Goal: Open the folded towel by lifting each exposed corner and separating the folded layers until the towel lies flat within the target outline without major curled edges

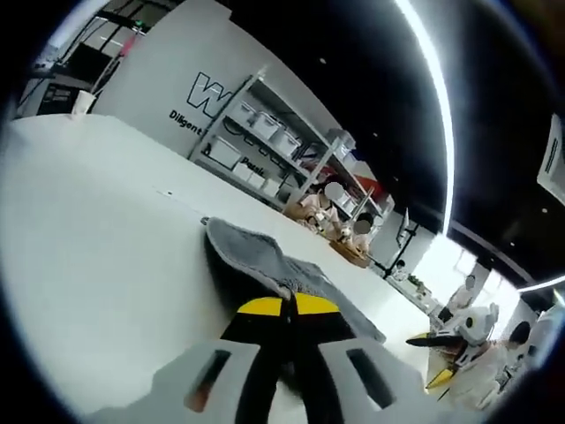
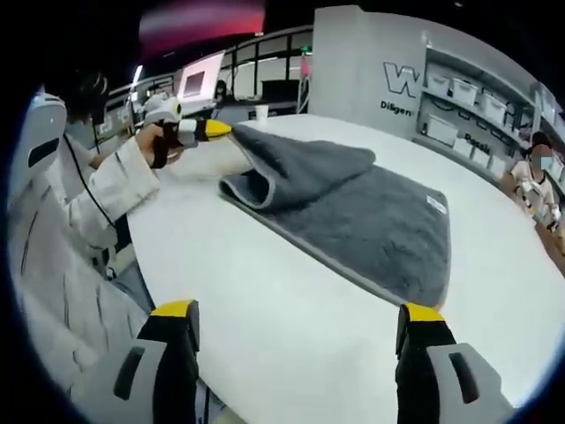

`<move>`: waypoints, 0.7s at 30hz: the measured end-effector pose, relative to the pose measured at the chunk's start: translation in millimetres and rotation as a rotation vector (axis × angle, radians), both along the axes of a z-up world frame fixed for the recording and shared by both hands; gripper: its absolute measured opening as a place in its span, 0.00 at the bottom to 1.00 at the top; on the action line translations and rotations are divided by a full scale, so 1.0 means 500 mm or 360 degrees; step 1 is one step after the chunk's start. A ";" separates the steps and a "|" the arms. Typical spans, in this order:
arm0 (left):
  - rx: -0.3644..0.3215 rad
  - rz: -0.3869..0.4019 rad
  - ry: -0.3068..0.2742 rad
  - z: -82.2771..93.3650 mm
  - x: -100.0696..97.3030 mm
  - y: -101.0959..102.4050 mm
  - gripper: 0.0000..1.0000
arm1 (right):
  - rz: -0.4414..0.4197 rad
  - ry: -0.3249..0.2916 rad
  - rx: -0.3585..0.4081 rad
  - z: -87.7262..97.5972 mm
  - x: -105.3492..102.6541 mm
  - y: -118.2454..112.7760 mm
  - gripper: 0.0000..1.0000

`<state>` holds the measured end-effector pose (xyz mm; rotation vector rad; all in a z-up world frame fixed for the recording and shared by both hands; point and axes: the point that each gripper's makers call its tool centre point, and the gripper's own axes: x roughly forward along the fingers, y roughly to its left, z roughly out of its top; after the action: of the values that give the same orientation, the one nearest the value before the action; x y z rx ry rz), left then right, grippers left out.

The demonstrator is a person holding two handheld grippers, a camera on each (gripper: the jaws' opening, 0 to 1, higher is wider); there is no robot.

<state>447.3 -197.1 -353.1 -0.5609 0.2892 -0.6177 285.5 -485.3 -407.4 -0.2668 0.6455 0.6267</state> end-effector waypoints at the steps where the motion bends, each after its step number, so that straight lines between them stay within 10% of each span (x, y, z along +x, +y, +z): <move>1: -0.0001 0.0008 -0.0003 0.001 0.000 0.004 0.01 | 0.0001 0.0000 -0.0003 0.000 0.000 0.000 0.92; 21: 0.0020 0.0156 -0.0049 0.022 -0.014 0.103 0.01 | 0.0008 0.0006 -0.0020 0.000 0.000 0.004 0.91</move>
<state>440.3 -145.5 -341.9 -0.5499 0.2351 -0.5286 285.3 -483.4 -407.3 -0.2788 0.6526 0.6281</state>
